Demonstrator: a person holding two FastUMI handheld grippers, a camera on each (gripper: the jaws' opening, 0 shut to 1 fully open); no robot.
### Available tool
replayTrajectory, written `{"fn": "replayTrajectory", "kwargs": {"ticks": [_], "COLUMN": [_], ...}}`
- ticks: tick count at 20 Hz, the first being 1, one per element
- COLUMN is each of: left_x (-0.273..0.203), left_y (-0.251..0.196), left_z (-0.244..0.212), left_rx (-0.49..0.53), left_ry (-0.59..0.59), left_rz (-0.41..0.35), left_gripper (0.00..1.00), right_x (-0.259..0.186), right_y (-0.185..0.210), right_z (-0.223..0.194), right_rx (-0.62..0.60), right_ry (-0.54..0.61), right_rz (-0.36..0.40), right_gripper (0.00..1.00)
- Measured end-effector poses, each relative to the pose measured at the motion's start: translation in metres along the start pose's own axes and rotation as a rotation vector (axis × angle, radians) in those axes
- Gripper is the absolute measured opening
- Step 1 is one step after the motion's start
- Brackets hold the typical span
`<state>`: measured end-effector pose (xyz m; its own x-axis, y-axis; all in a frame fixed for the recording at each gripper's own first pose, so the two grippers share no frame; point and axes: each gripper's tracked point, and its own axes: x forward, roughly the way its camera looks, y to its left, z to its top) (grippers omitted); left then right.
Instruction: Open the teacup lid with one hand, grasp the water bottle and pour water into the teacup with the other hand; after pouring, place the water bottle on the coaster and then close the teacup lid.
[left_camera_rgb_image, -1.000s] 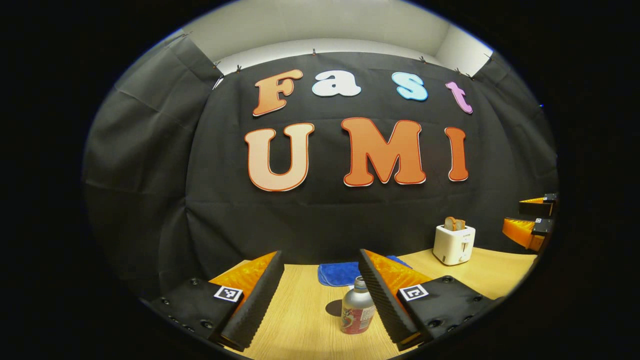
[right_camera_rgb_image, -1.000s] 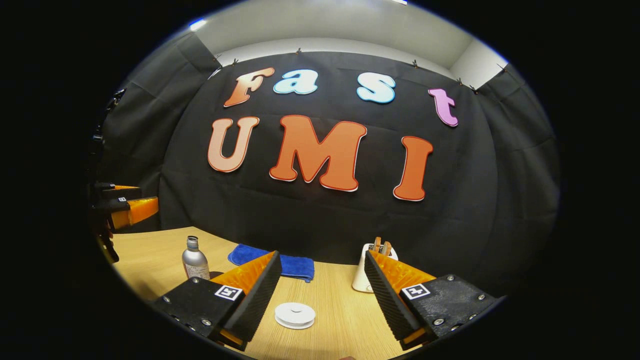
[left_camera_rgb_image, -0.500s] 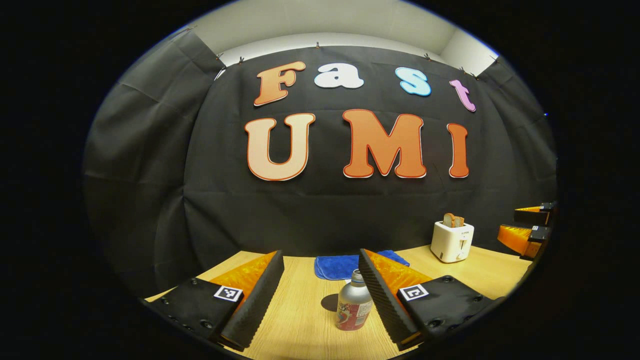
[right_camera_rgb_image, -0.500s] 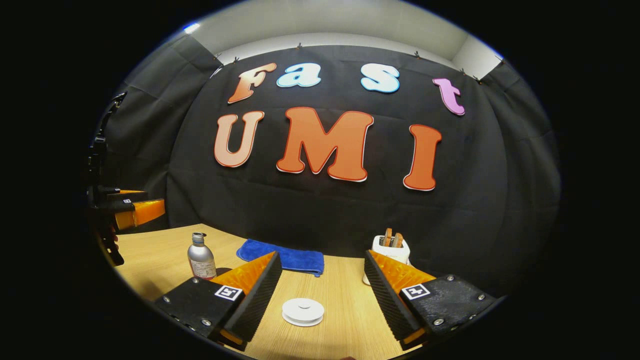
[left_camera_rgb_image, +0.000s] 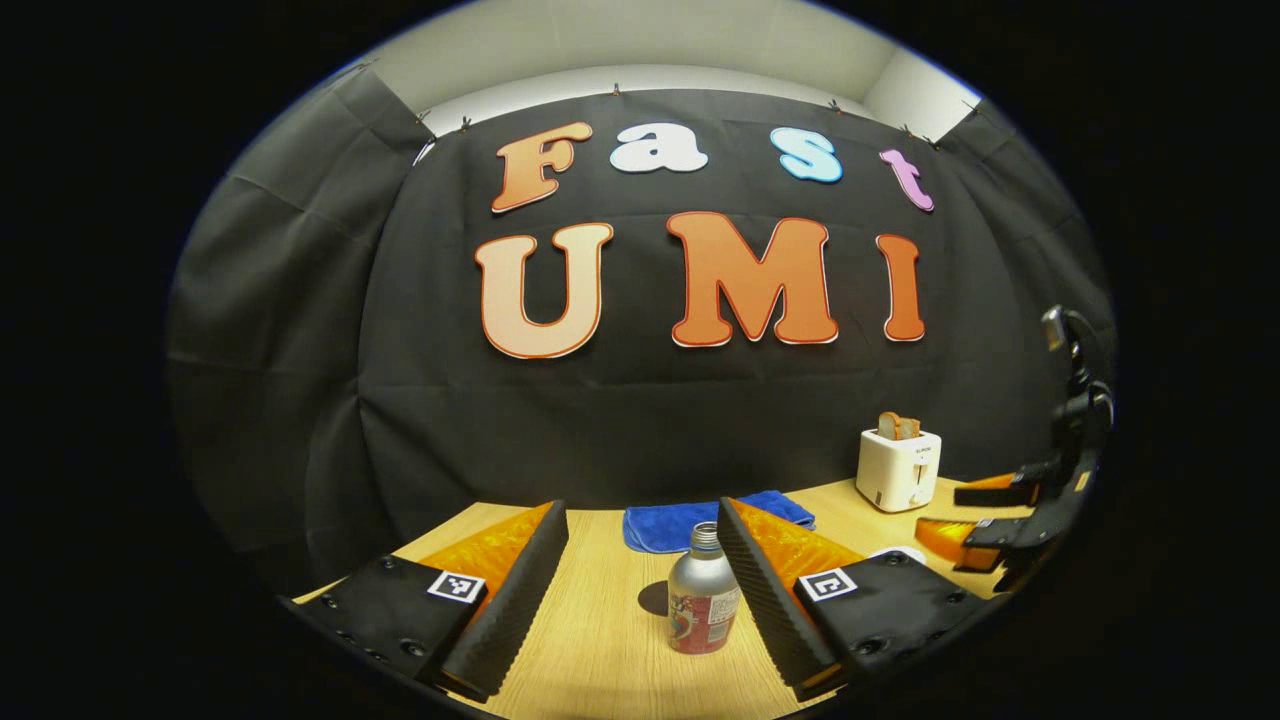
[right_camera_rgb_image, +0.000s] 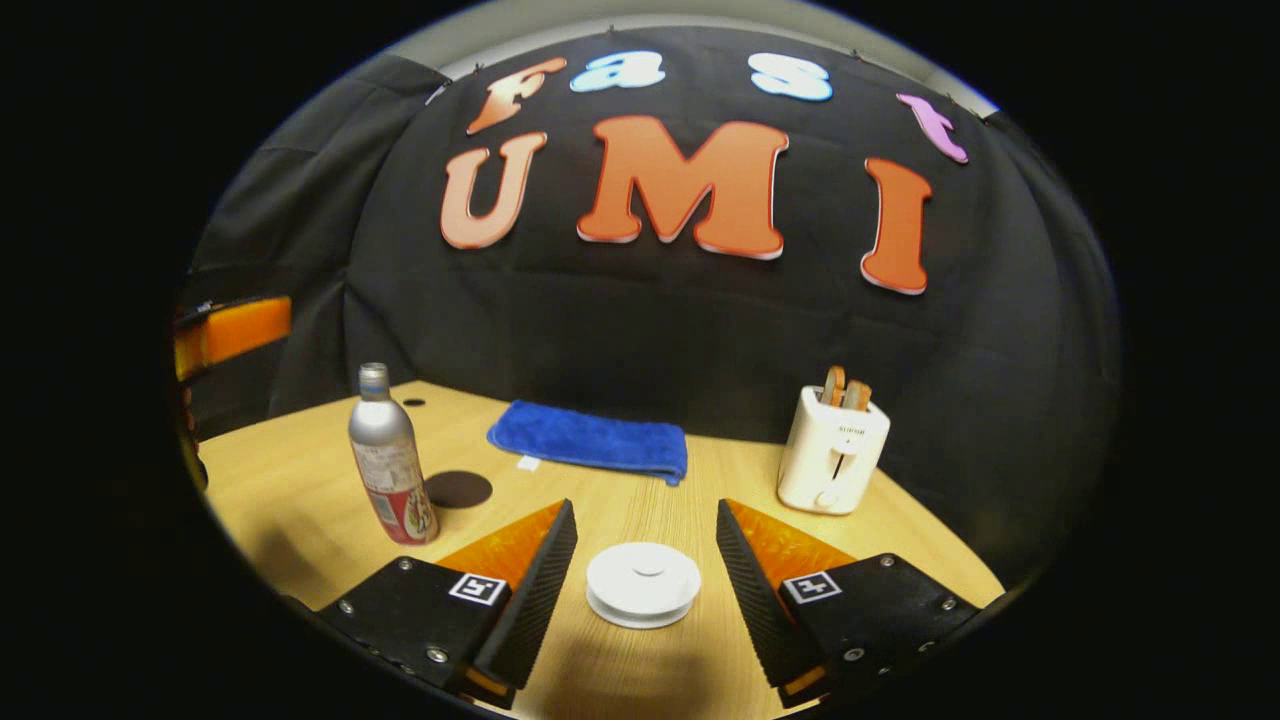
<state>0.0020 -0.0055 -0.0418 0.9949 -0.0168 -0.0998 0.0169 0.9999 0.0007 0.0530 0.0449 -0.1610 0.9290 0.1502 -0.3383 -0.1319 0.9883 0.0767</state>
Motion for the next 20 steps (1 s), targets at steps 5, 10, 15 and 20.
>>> {"fn": "replayTrajectory", "kwargs": {"ticks": [5, 10, 15, 20], "left_x": [-0.002, -0.003, -0.001, 0.0], "left_y": [0.004, 0.007, 0.01, 0.007], "left_z": [-0.005, -0.012, -0.02, -0.025], "left_rx": [0.02, 0.023, 0.024, 0.021], "left_ry": [0.021, 0.038, 0.058, 0.066], "left_rz": [0.015, 0.021, 0.021, 0.01], "left_gripper": [0.98, 0.98, 0.98, 0.98], "right_x": [0.027, 0.041, 0.047, 0.049], "right_y": [0.0, -0.002, -0.002, -0.001], "right_z": [-0.036, -0.042, -0.042, -0.039], "right_rx": [0.065, 0.052, 0.047, -0.008], "right_ry": [0.096, 0.102, 0.098, 0.091], "right_rz": [0.012, 0.007, 0.011, -0.003], "right_gripper": [0.73, 0.6, 0.48, 0.28]}}
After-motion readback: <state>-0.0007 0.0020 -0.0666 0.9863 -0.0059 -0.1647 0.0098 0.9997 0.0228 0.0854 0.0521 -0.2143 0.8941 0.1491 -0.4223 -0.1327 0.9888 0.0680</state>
